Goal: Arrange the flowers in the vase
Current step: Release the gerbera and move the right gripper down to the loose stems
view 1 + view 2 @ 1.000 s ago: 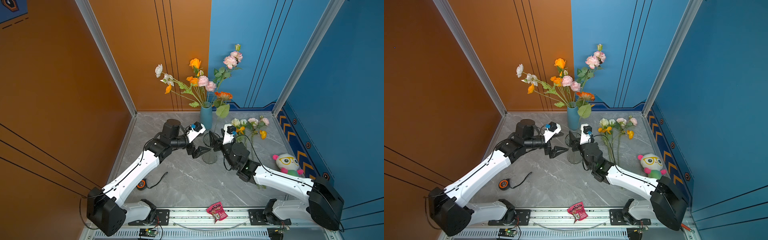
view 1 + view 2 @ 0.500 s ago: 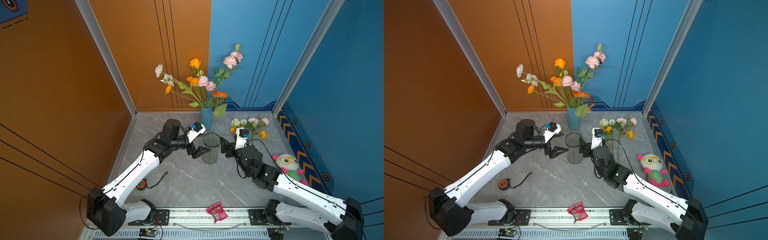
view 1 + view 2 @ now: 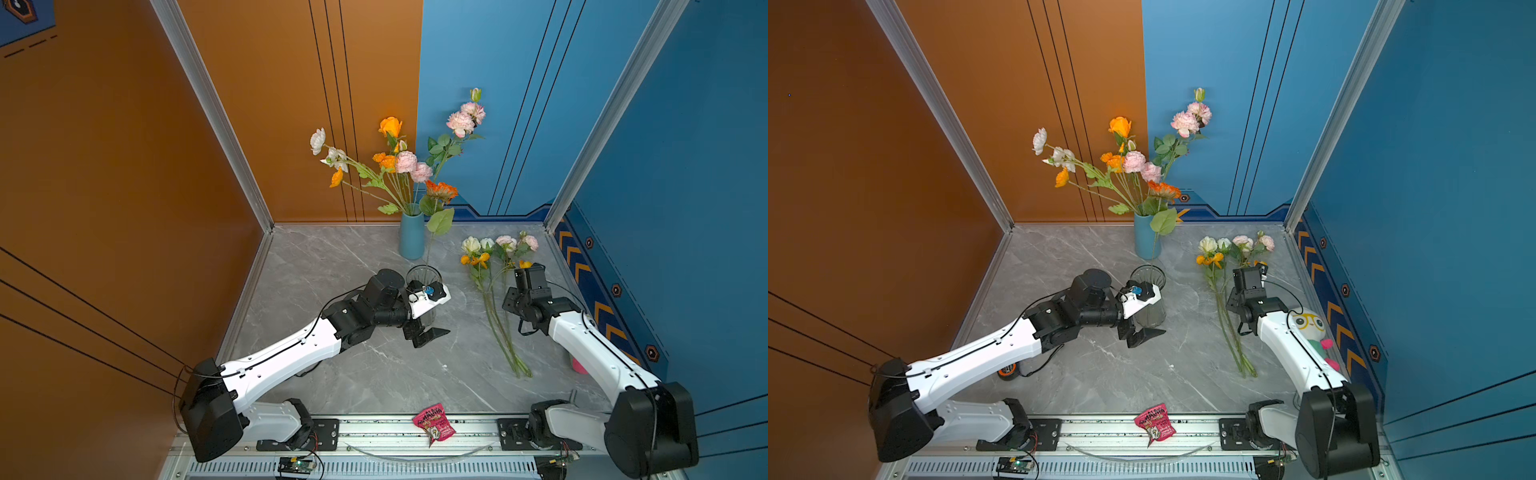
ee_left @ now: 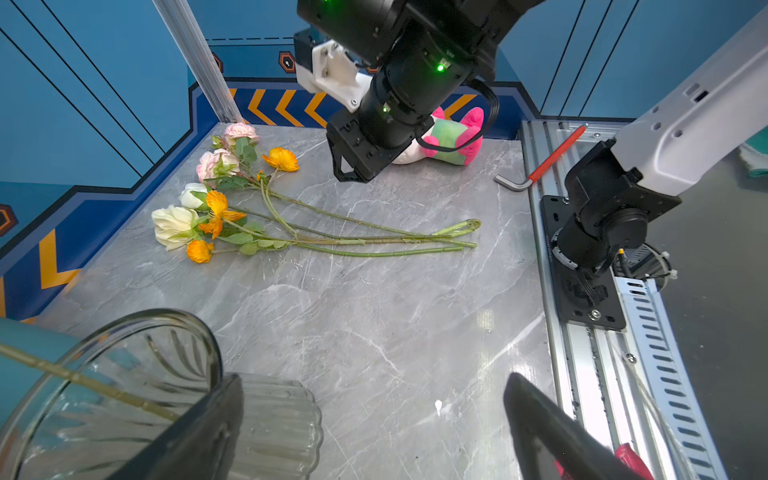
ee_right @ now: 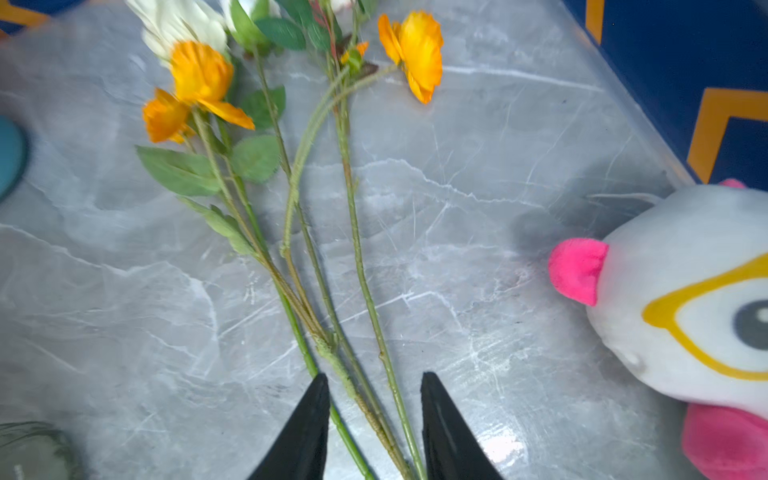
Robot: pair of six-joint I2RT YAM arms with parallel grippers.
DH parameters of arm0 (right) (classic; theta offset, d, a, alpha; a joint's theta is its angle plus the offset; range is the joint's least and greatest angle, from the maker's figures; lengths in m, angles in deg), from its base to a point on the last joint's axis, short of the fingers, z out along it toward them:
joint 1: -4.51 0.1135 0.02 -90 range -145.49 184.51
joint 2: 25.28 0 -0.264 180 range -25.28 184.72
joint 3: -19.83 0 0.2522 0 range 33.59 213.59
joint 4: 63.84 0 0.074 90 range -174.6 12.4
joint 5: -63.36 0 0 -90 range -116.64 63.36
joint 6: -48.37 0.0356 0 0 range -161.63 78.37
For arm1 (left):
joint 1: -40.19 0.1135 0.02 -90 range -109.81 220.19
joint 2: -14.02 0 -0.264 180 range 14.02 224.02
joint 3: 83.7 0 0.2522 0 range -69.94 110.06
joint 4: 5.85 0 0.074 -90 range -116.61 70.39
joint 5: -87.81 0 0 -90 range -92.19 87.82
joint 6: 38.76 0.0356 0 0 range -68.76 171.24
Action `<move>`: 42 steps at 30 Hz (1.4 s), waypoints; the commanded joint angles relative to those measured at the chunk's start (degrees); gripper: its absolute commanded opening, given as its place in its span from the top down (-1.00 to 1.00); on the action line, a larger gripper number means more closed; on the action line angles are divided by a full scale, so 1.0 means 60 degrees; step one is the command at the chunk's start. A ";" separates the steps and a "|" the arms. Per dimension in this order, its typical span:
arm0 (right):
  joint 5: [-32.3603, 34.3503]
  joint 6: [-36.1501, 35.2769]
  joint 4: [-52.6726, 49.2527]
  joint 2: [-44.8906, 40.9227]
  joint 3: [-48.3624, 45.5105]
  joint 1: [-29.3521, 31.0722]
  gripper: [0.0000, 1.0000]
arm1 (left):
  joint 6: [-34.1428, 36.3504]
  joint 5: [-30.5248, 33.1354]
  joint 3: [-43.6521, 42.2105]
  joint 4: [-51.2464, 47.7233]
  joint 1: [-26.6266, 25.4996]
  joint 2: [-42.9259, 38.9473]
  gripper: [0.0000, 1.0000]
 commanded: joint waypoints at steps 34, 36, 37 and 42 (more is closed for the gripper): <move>-0.1072 -0.0746 -0.0539 0.4118 0.1483 0.0549 0.55 | 0.0179 -0.0083 0.0200 -0.0261 -0.0126 0.0148 -0.96; -0.1055 -0.0760 -0.0551 0.4198 0.1472 0.0588 0.56 | 0.0188 -0.0082 0.0201 -0.0261 -0.0146 0.0148 -0.96; -0.1018 -0.0761 -0.0540 0.4232 0.1461 0.0610 0.55 | 0.0188 -0.0086 0.0201 -0.0261 -0.0131 0.0149 -0.96; -0.0940 -0.0776 -0.0552 0.4433 0.1471 0.0650 0.56 | 0.0186 -0.0100 0.0205 -0.0276 -0.0130 0.0149 -0.96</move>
